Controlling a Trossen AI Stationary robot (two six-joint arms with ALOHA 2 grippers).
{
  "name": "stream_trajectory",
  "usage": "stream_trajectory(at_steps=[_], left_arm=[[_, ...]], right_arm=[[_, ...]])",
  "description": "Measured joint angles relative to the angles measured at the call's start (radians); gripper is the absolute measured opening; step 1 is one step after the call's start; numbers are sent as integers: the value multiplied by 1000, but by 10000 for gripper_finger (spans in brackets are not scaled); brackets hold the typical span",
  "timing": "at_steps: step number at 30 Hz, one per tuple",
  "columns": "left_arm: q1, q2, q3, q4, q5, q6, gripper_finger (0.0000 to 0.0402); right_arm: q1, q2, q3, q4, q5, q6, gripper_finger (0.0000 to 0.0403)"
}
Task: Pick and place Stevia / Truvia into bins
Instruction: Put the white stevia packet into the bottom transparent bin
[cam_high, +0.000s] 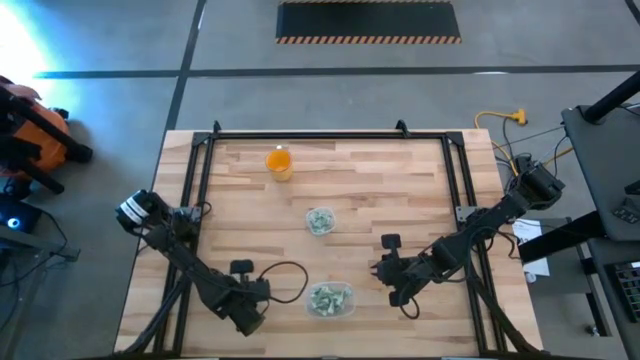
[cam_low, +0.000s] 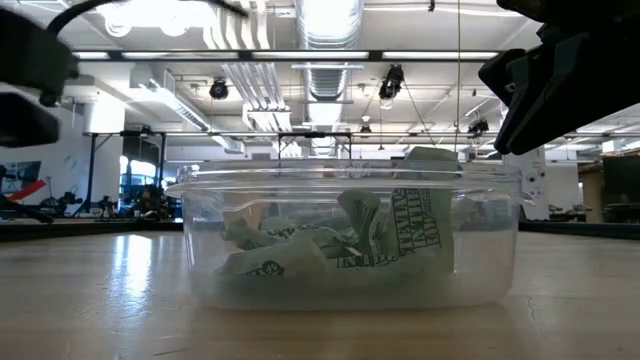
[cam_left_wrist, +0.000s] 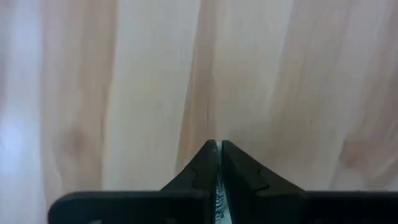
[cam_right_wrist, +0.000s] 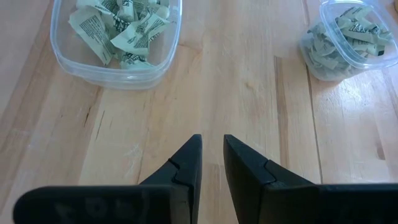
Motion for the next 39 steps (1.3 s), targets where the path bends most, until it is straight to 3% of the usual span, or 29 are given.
stream_trajectory(at_steps=[8,18,25,31,39], left_arm=[[61,-16,74,7,-185,195,1],[132,-27,158,45,-322,435,1],[184,-27,151,294,-322,678,1],[213,-27,143,446,-309,797,1],[241,-21,104,730,-170,925,1]], right_arm=[[0,0,0,0,0,0,57],[0,0,0,-1,0,0,57],[0,0,0,-2,0,0,57],[0,0,0,-2,0,0,57],[0,0,0,-5,0,0,57]])
